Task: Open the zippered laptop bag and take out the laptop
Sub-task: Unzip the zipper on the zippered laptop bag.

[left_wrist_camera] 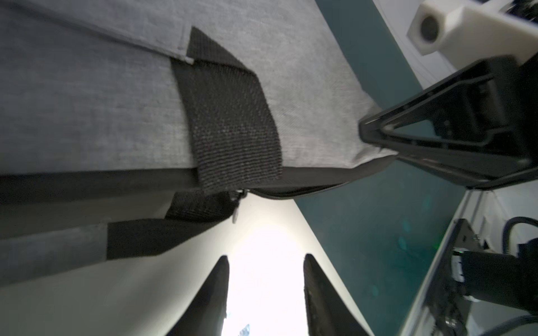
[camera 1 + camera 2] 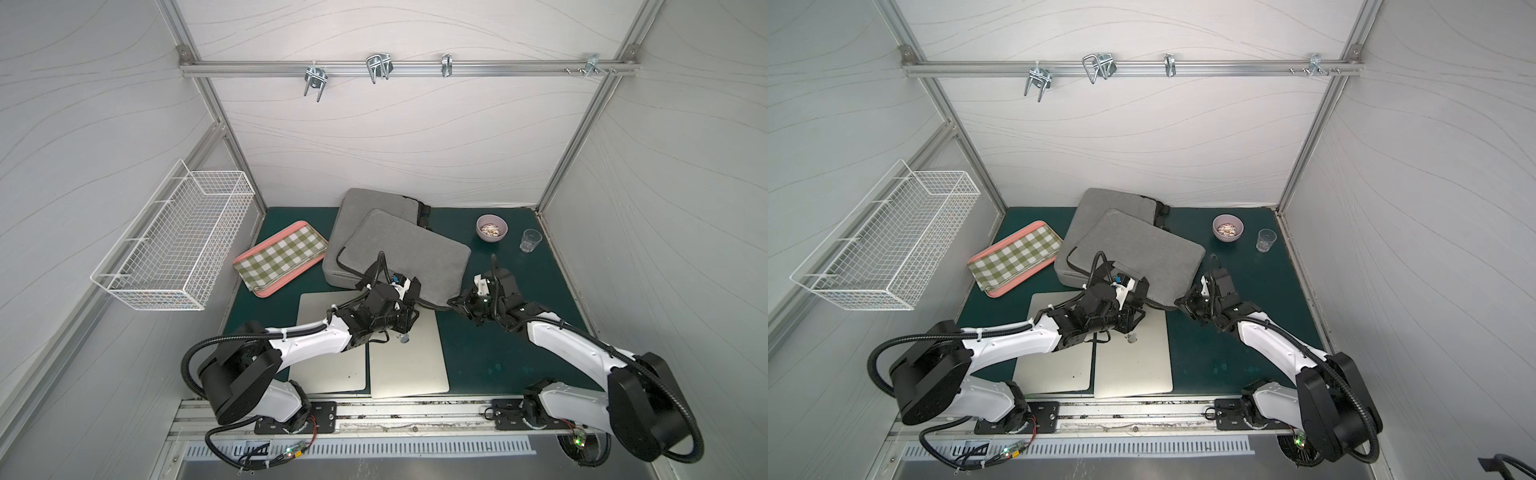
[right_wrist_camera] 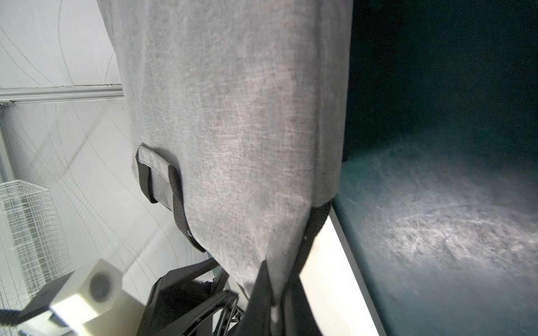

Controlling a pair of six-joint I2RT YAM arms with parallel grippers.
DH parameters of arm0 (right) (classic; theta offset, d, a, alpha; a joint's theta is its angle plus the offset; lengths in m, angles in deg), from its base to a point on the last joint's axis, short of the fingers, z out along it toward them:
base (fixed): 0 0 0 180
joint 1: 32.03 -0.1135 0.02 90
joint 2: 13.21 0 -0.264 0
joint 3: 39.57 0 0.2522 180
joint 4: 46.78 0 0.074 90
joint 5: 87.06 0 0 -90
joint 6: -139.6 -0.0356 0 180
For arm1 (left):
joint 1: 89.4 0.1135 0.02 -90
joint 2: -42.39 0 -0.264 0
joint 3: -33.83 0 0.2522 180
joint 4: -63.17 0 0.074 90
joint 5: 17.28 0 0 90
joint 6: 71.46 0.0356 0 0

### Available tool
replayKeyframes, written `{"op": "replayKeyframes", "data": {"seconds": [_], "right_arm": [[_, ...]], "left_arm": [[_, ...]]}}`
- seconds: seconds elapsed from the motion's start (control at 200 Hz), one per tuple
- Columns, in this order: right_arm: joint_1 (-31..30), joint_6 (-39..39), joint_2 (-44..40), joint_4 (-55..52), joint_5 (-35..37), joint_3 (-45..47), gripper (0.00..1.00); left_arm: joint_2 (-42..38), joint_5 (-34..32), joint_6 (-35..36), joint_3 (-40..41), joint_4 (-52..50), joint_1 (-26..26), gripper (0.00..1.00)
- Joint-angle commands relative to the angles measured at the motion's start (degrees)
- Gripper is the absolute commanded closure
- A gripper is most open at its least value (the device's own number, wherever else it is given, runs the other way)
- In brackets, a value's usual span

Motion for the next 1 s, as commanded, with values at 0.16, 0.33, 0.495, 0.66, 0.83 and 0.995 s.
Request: {"op": "replayKeyframes", "data": {"seconds": [0.16,0.33,0.495,0.66,0.83,0.995], "right_arm": [[0.57,0.83,-3.41,0.1,-1.07,-2.35,1.0],[0.75,0.17,-3.68,0.57,-0.94,-1.32,1.0],[1.08,0.15,-3.67,0.63,-0.91,-1.15,1.0],[2.2,0.17,-3.88,0.74,-1.25,-0.83,1.0],[3.03,0.19,-3.89,1.26,-1.5,-0.52,1.0],[3.43,0.26,-4.5,1.01,-1.5,-0.16,1.0]], "left_arm": [[4.9,-4.34,5.29,-1.34,15.17,-0.22,0.62],[7.19,-6.29,6.4,-3.32,14.68,0.07,0.64],[8.22,-4.98,6.84,-4.77,14.9,0.35,0.72],[7.39,-4.06,7.18,-4.34,13.79,0.35,0.86],[5.74,-3.12,8.11,-2.89,10.75,0.35,0.92],[5.5,-2.78,9.19,-2.76,9.59,0.35,0.97]]}}
